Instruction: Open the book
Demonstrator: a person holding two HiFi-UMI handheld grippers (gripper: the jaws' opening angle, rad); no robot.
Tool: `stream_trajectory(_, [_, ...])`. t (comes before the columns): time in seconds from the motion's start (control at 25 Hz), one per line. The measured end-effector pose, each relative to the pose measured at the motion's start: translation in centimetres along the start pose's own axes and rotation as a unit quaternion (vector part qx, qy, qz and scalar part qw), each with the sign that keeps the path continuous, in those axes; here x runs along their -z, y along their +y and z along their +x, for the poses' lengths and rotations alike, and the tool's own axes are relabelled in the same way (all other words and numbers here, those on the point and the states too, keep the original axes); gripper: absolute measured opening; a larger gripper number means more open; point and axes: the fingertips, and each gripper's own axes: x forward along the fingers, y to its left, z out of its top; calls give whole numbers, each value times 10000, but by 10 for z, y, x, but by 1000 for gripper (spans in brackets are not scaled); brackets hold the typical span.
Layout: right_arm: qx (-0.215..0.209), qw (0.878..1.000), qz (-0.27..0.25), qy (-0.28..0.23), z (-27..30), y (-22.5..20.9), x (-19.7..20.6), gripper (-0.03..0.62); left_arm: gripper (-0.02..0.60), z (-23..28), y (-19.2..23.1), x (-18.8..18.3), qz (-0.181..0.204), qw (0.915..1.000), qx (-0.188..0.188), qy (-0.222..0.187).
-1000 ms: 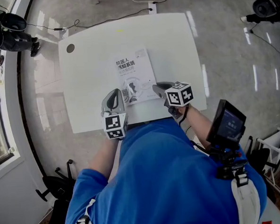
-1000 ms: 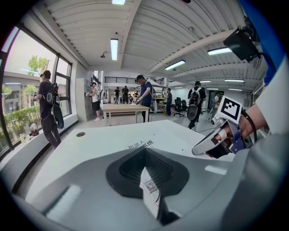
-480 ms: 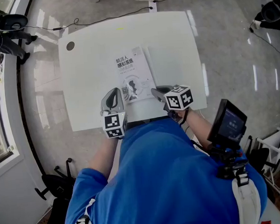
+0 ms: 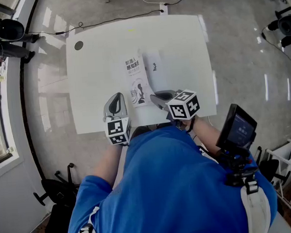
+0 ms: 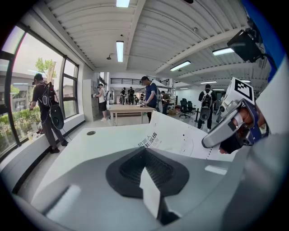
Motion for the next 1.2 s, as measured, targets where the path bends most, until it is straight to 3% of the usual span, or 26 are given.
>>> stream_trajectory(0.56, [-797,9941,-712,178,37,83,-31,6,3,-46,42,-14,-126,9979,-626,-123])
stream_trajectory(0.88, [-669,9921,-791,702,132,111,-27,8,2,-71,132,14,-296,9961,-833,-53])
stream_trajectory(1.2, [-220,9845,-1048,1390,204,109,-4,12,2,-86,180,40,-356,9962,-786,65])
